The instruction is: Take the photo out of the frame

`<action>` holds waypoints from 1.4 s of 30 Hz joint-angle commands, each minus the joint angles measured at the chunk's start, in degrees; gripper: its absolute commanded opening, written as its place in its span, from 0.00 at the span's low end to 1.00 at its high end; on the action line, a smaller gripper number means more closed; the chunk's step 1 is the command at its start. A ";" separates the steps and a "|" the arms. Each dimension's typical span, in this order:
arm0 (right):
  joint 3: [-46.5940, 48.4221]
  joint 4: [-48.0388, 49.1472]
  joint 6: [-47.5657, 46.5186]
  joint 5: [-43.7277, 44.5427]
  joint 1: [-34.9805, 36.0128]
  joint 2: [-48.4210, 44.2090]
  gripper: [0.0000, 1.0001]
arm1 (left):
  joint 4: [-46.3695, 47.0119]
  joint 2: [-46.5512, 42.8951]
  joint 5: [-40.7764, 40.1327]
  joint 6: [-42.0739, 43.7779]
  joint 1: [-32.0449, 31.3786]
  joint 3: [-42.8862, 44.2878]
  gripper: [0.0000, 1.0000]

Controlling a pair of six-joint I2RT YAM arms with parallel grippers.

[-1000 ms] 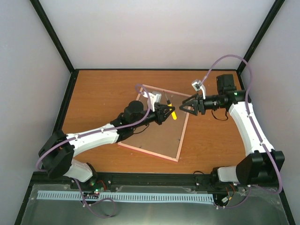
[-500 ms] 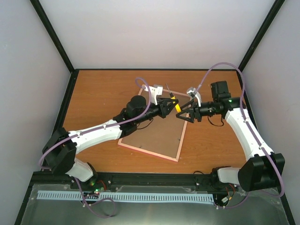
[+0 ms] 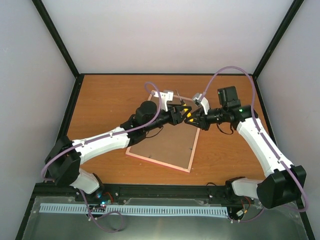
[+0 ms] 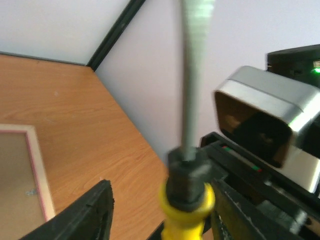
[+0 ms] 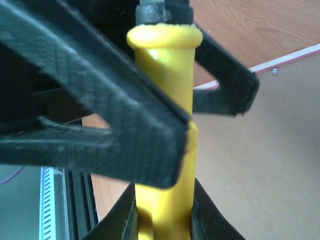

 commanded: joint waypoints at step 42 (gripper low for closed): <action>4.98 -41.26 -27.18 5.57 9.21 20.73 0.03 | -40.01 -5.04 -40.84 88.73 -23.13 -2.79 0.45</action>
